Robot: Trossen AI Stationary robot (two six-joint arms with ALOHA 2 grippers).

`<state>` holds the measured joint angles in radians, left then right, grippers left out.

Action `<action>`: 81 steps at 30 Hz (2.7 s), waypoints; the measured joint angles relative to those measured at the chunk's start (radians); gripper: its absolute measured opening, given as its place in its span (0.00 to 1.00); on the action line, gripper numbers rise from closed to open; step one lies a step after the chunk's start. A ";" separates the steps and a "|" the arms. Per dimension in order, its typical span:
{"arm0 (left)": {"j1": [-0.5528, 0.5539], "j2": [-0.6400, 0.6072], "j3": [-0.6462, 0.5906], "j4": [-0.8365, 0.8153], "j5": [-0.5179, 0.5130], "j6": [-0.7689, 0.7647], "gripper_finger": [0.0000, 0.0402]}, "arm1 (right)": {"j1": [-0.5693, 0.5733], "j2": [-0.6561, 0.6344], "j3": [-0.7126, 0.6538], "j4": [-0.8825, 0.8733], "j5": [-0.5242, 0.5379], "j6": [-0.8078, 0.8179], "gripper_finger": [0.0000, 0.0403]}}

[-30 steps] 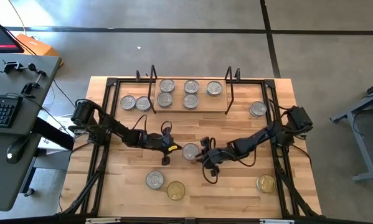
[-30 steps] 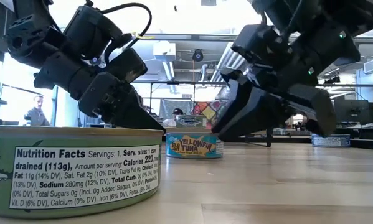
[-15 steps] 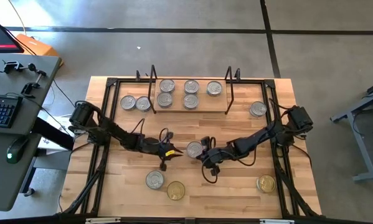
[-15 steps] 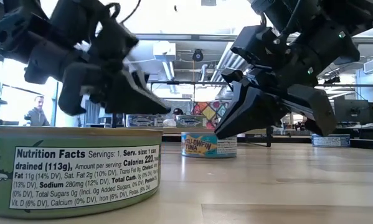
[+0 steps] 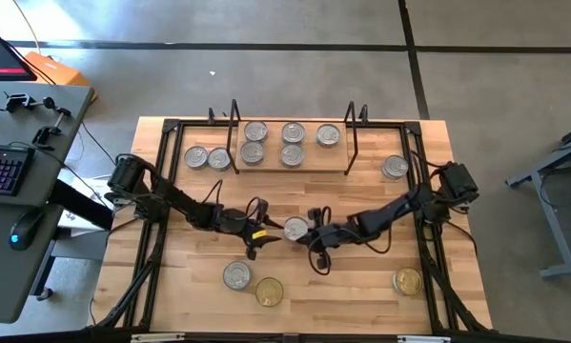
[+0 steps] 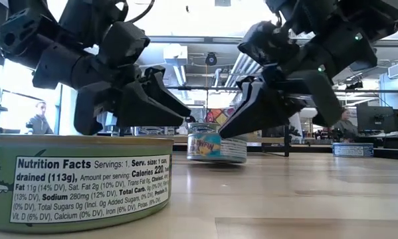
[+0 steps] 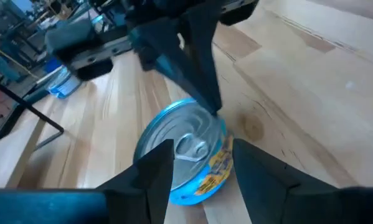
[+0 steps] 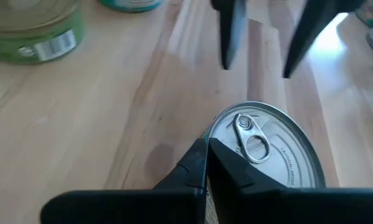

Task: Stack canned seafood by type on shelf
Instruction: Put the Green-blue tuna can on the shelf

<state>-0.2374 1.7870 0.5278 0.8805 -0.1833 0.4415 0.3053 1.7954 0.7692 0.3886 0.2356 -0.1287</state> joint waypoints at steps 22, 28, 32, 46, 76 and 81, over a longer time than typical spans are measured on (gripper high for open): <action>0.008 0.000 0.000 -0.021 -0.038 0.488 0.52 | -0.049 -0.001 0.001 0.118 -0.008 0.159 0.00; 0.008 0.000 0.000 -0.029 -0.041 0.520 0.55 | -0.074 -0.002 0.001 0.123 -0.042 0.201 0.00; 0.008 0.000 0.000 -0.067 -0.046 0.514 0.56 | -0.083 -0.002 0.001 0.140 -0.049 0.201 0.00; 0.008 0.001 0.000 -0.078 -0.110 0.459 0.54 | -0.083 -0.002 0.002 0.163 -0.049 0.200 0.00; -0.015 0.001 0.000 -0.039 -0.194 -0.172 0.31 | 0.009 -0.135 0.033 -0.004 0.088 -0.092 0.67; -0.016 -0.001 0.000 -0.018 -0.191 -0.167 0.31 | -0.006 -0.134 0.168 -0.301 0.108 -0.122 0.68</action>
<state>-0.2531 1.7863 0.5278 0.8629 -0.3744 0.2747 0.2997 1.6619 0.9369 0.0873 0.3431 -0.2508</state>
